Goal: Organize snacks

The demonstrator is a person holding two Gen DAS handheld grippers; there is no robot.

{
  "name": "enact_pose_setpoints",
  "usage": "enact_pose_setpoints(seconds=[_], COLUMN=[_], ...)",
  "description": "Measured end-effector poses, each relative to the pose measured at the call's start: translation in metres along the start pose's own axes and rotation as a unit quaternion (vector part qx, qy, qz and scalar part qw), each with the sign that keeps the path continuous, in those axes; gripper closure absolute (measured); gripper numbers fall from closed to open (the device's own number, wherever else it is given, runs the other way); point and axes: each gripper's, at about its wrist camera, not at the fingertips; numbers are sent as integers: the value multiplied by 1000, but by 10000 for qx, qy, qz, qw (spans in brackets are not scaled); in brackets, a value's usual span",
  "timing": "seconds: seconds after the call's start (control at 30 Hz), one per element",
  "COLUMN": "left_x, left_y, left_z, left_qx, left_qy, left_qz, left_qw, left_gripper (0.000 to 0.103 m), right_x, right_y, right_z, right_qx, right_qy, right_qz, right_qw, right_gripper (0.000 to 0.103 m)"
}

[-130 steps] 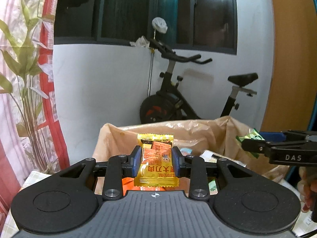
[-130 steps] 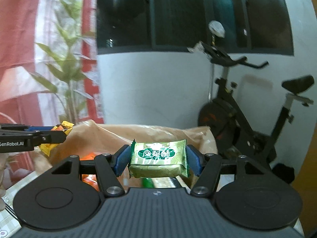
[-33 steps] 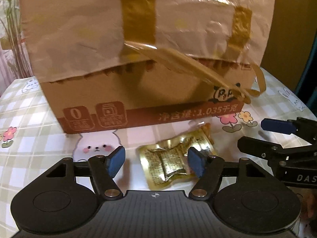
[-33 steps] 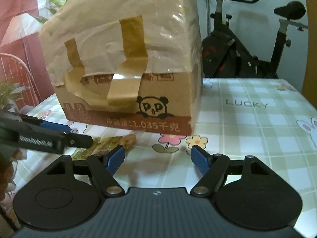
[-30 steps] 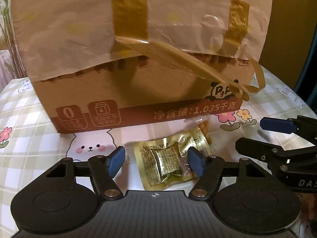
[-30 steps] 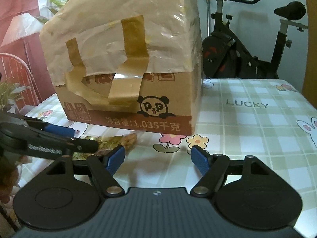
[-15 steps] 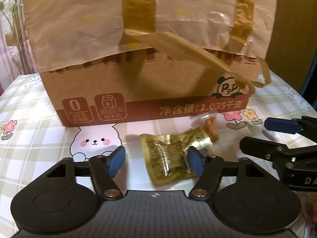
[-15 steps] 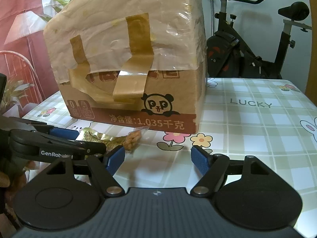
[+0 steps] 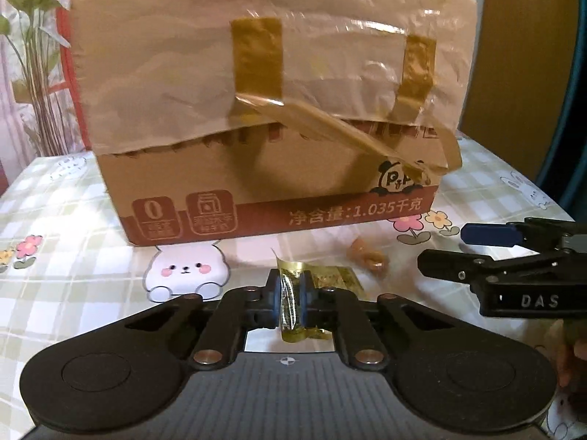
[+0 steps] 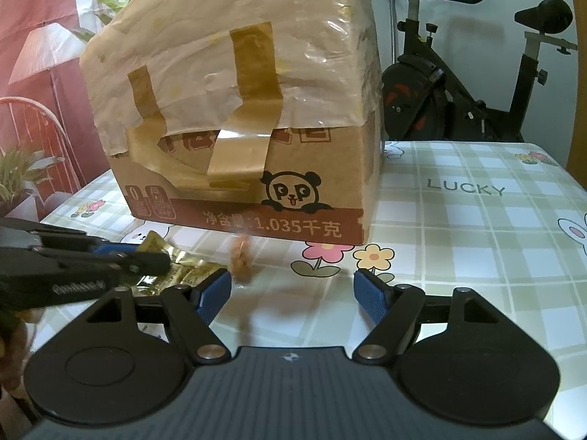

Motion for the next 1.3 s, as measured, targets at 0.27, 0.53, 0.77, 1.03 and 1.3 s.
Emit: enact_pose_setpoints(seconds=[0.27,0.53,0.77,1.03,1.3], left_x=[24,38,54,50,44], left_y=[2,1,5,5,4], left_z=[27,49,53,52,61], left_qx=[-237,-509,-559,-500,-527], left_qy=[10,-66,-41,90,102], left_qz=[459,581,787,741,651], left_qw=[9987,9970,9953,9960,9964], left_gripper=[96,98,98,98,98], right_x=[5,33,57,56,52], right_y=[0,-17,-31,-27,-12], right_z=[-2,-12,-54,-44,-11], right_qx=[66,216,580,752,597], right_qy=[34,-162,-200,-108,-116], right_qz=[131,759,872,756,407], right_qw=[9999,9967,9943,9942,9973], right_gripper=[27,36,53,84,84])
Point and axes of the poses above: each gripper's, at about its wrist camera, not at the fingertips, and z roughly against the way its jaws point, x to its left, y to its underside, and after that the axes turned 7 degrees about y, right-handed
